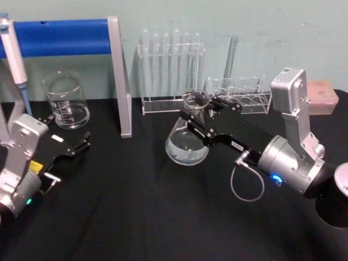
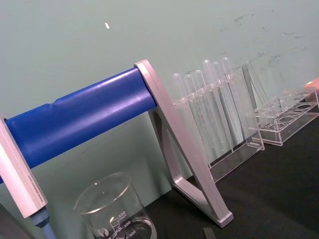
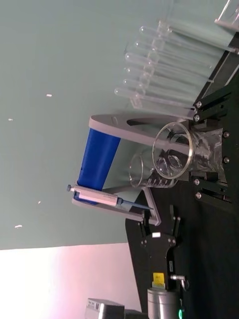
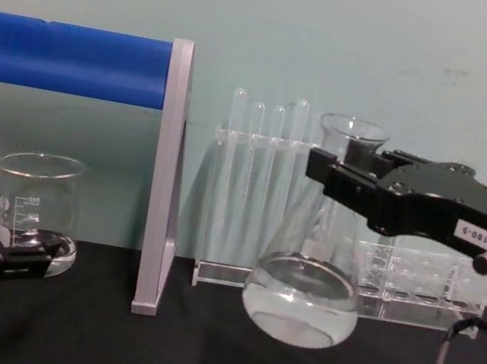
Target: Grasp the erlenmeyer flask with one hand, shake it three times, then place it back.
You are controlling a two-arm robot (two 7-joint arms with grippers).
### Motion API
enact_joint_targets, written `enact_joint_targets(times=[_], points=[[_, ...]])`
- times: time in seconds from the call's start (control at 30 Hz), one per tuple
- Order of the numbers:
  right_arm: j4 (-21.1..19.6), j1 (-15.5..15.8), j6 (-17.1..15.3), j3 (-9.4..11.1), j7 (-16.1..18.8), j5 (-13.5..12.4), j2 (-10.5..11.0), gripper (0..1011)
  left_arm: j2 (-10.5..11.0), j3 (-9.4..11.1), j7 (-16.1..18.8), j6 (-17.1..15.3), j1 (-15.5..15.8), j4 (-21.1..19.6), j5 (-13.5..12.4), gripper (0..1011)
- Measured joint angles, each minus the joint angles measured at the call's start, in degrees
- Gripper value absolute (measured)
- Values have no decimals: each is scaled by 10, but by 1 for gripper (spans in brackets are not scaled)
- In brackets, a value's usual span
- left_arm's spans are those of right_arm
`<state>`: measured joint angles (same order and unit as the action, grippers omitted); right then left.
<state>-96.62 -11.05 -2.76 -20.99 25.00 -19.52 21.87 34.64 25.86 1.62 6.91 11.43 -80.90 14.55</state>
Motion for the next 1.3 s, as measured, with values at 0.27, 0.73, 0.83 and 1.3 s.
enact_joint_targets(times=[0.27,0.73,0.83,1.3], points=[[-18,23,0,28,-48,-1,11,448,0,0,0,0,0,0,0,1001],[-69,109,-9,132,-145,19,18,449,0,0,0,0,0,0,0,1001],[-80,129,-13,156,-165,25,15,449,0,0,0,0,0,0,0,1001],[-91,147,-25,199,-188,46,3,449,0,0,0,0,0,0,0,1001]])
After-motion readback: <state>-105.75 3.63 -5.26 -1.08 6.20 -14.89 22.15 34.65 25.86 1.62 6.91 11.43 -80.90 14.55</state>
